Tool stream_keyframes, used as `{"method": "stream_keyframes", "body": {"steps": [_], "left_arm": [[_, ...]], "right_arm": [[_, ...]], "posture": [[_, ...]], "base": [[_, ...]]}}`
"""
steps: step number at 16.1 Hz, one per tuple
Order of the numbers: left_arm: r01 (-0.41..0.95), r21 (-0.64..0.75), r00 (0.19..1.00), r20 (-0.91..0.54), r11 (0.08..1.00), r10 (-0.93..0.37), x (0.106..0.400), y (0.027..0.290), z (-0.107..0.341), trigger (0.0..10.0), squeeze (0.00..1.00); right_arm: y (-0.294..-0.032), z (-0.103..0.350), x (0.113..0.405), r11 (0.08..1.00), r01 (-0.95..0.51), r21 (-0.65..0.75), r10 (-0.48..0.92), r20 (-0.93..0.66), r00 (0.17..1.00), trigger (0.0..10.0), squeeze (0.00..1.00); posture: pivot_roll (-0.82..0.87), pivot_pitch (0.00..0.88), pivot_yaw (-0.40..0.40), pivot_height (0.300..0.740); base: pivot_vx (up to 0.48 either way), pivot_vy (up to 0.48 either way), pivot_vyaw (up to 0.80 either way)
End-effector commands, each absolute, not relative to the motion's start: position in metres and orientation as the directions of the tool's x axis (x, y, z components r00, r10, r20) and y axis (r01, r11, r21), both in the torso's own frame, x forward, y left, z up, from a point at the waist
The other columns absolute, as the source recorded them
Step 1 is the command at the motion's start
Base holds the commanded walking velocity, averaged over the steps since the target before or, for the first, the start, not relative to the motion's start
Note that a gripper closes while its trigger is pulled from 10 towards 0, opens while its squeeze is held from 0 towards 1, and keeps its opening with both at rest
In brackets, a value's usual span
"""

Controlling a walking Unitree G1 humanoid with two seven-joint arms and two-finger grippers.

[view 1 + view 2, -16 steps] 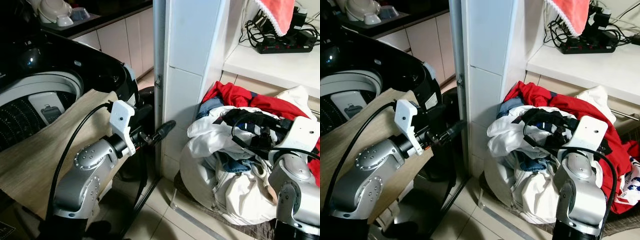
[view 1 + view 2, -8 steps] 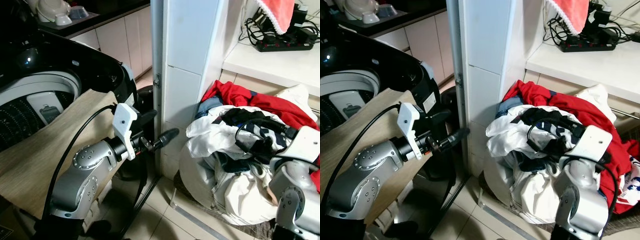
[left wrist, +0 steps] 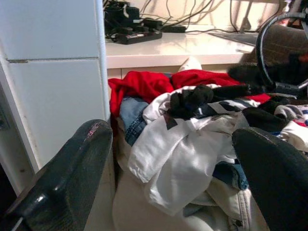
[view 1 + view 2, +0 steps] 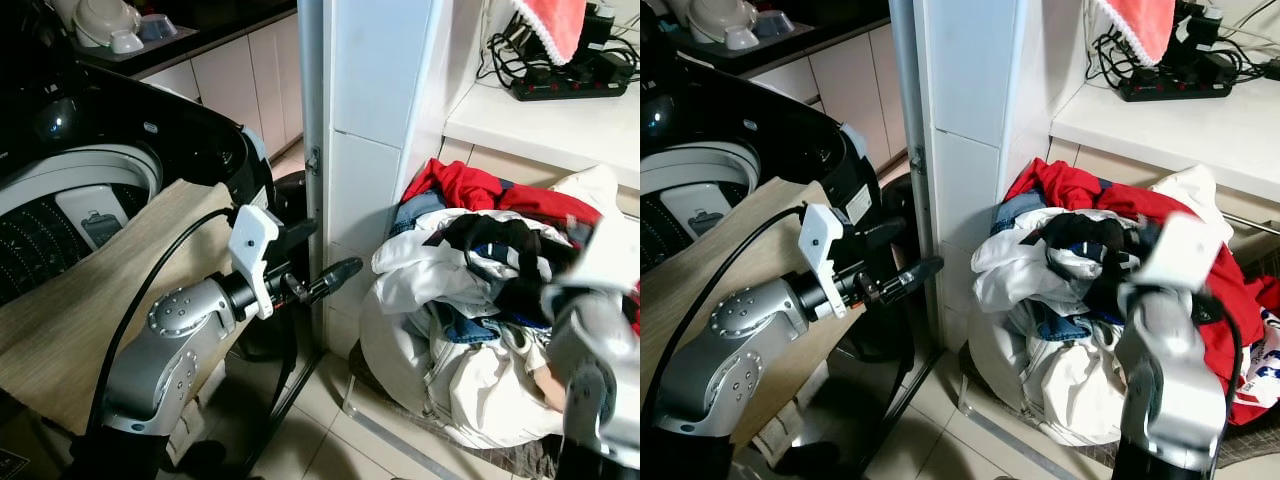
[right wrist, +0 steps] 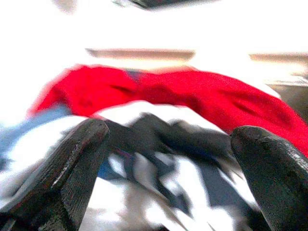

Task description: Clothes washing

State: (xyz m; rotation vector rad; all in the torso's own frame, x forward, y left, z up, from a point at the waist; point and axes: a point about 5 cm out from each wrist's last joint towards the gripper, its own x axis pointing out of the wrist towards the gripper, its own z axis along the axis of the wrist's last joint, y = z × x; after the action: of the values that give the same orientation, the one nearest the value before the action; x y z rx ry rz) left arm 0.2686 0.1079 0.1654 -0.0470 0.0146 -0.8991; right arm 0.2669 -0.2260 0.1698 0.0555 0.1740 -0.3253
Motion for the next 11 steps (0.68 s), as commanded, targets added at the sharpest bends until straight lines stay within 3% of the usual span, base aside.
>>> {"method": "stream_keyframes", "body": {"steps": [1,4,6,7,8,11], "left_arm": [[0.769,-0.027,0.639,0.012,0.638,-0.769,0.273,0.108,0.168,10.0,0.00],[0.765,-0.018,0.644,0.016,0.644,-0.765,0.276,0.107,0.170,10.0,0.00],[0.762,-0.017,0.648,0.016,0.647,-0.762,0.276,0.109,0.170,10.0,0.00],[0.767,-0.020,0.641,0.013,0.641,-0.767,0.274,0.109,0.170,10.0,0.00],[0.770,-0.021,0.638,0.011,0.638,-0.770,0.274,0.108,0.170,10.0,0.00],[0.799,-0.038,0.600,-0.003,0.600,-0.800,0.268,0.110,0.172,10.0,0.00]], "right_arm": [[-0.219,0.173,0.279,0.978,0.206,0.044,-0.199,-0.137,0.971,10.0,0.00],[-0.225,0.190,0.296,0.993,0.114,-0.022,-0.115,-0.065,0.991,10.0,0.00],[-0.235,0.191,0.304,0.986,0.034,-0.160,-0.055,-0.126,0.991,10.0,0.00],[-0.243,0.186,0.306,0.968,-0.025,-0.249,-0.023,-0.188,0.982,10.0,0.71],[-0.246,0.185,0.306,0.960,-0.055,-0.275,-0.004,-0.207,0.978,10.0,1.00],[-0.262,0.209,0.286,0.891,-0.318,-0.324,0.234,-0.271,0.934,10.0,1.00]], "posture": [[-0.13,0.000,0.061,0.740],[-0.13,0.000,0.057,0.740],[-0.12,0.000,0.056,0.740],[-0.12,0.000,0.052,0.740],[-0.12,0.000,0.052,0.740],[-0.10,0.000,0.047,0.740]], "base": [[0.000,0.000,0.00],[0.000,0.000,0.00],[0.000,0.000,0.00],[0.000,0.000,0.00],[0.000,0.000,0.00],[0.000,0.000,0.00]]}}
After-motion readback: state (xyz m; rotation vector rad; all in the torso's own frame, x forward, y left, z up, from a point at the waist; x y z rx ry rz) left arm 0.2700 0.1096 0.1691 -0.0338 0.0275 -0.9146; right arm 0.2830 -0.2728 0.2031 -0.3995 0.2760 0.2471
